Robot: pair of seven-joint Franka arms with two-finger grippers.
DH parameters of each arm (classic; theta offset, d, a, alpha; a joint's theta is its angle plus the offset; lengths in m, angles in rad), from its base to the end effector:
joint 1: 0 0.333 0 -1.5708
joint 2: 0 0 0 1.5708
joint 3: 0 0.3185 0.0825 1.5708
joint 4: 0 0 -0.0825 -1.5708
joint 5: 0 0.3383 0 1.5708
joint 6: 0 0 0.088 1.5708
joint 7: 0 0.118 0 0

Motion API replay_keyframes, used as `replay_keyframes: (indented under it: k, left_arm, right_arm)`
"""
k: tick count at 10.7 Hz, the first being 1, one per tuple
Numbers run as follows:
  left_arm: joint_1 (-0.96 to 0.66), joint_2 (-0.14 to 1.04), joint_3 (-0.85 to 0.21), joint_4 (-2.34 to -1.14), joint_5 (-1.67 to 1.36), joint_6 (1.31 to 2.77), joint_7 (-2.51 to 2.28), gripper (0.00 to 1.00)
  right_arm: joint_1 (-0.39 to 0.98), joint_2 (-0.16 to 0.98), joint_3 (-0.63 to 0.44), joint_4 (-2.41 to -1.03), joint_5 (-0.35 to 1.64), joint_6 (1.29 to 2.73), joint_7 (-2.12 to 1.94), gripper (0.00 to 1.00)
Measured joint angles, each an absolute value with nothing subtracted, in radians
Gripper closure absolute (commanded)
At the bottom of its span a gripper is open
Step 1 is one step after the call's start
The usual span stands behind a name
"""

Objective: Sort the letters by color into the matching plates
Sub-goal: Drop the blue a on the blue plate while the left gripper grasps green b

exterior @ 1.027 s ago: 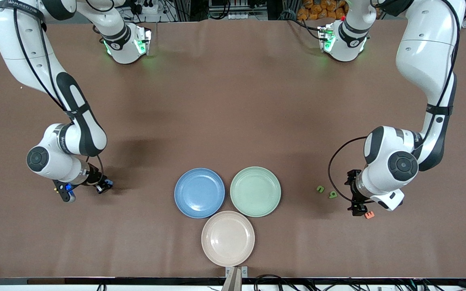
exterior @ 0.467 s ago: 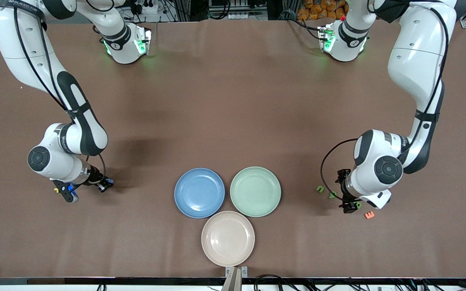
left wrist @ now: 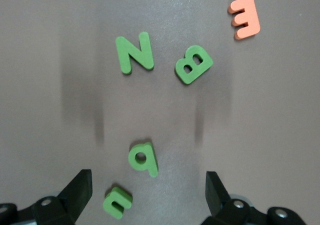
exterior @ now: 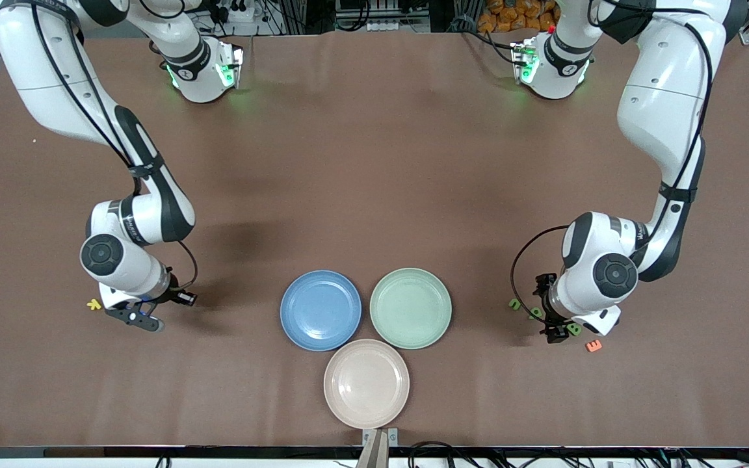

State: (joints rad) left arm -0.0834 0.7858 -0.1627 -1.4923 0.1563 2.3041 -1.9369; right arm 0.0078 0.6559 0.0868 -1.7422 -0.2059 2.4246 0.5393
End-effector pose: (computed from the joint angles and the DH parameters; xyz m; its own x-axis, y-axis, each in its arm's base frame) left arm 0.6714 -0.1426 0.2320 -0.0663 0.9978 -0.0090 0.9971 0.0666 0.0374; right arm 0.6387 0.0523 0.2276 0.9508 -0.3026 0.0665 -0.3066 -0.9499 0.0612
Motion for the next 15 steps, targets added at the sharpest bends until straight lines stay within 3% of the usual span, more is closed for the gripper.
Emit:
replay_keyframes:
  k: [4, 10, 11, 12, 13, 14, 15]
  left_arm:
    - [-0.075, 0.82, -0.16, -1.492, 0.156, 2.357, -1.938, 0.0]
    - [-0.078, 0.845, -0.15, -1.492, 0.156, 2.389, -1.938, 0.0]
    - [-0.079, 0.85, -0.15, -1.492, 0.156, 2.393, -1.938, 0.33]
    - [-0.079, 0.851, -0.15, -1.492, 0.156, 2.393, -1.938, 0.97]
    - [-0.081, 0.852, -0.149, -1.492, 0.166, 2.393, -1.938, 1.0]
    - [-0.084, 0.852, -0.146, -1.491, 0.169, 2.393, -1.947, 1.0]
    - [-0.089, 0.851, -0.14, -1.489, 0.179, 2.393, -1.999, 1.0]
  right_arm:
    - [0.054, 0.648, 0.16, -1.605, -0.22, 2.291, 0.315, 0.83]
    - [0.233, 0.662, 0.176, -1.541, -0.222, 2.322, 0.187, 0.82]
    - [0.258, 0.671, 0.174, -1.537, -0.222, 2.352, 0.183, 0.82]
    - [0.284, 0.683, 0.165, -1.535, -0.222, 2.391, 0.182, 0.8]
    - [0.31, 0.699, 0.156, -1.533, -0.222, 2.428, 0.183, 0.74]
    - [0.331, 0.716, 0.151, -1.526, -0.222, 2.449, 0.183, 0.23]
    - [0.344, 0.73, 0.149, -1.519, -0.222, 2.46, 0.185, 0.0]
